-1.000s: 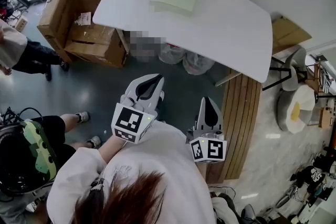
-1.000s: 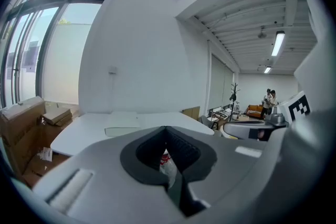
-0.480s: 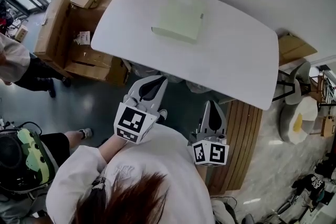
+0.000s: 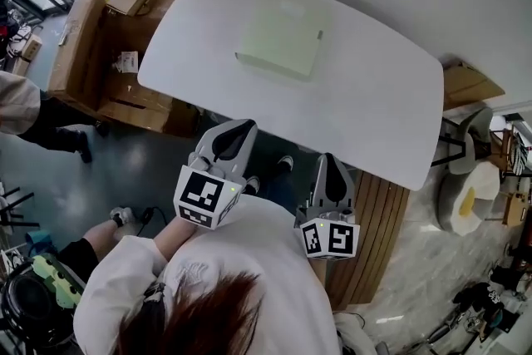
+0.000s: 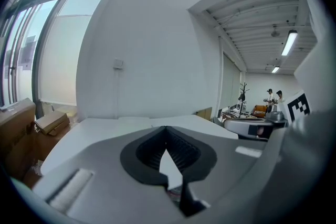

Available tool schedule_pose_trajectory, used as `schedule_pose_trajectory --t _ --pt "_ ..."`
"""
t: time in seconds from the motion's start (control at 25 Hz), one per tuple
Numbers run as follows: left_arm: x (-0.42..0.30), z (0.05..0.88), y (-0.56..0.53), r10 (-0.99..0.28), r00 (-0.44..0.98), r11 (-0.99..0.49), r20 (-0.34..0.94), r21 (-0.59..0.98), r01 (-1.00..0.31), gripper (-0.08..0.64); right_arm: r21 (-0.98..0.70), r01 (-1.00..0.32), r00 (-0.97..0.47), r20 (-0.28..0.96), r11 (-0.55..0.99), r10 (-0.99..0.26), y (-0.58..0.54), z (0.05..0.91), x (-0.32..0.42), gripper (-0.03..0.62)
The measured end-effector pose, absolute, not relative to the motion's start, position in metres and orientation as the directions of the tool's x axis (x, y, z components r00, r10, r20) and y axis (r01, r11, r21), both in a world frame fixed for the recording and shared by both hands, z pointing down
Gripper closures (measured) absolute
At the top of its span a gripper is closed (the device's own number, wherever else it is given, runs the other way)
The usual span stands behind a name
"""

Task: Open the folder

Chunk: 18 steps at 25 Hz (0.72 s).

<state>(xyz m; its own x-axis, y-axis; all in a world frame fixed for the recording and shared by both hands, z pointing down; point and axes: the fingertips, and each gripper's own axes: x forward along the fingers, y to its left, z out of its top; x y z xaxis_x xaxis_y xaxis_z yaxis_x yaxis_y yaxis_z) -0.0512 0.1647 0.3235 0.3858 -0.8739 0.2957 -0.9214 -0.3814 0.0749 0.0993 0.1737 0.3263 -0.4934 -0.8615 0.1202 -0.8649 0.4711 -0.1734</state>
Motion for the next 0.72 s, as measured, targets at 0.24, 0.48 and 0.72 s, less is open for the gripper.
schedule_pose_trajectory --t 0.24,0.48,0.72 --pt "-0.046 0.321 0.137 -0.905 0.306 -0.292 0.295 0.091 -0.952 0.554 -0.178 -0.81 -0.581 0.125 0.558 -0.804 0.133 0.324 0.1 0.584" --pt "-0.038 0.308 0.114 -0.933 0.225 -0.209 0.281 0.086 -0.974 0.554 -0.167 -0.761 -0.647 0.116 0.627 -0.754 0.093 0.311 0.109 0.584" --pt "-0.022 0.308 0.093 -0.945 0.198 -0.183 0.261 0.079 -0.98 0.554 -0.156 -0.752 -0.659 0.125 0.641 -0.742 0.066 0.318 0.125 0.584"
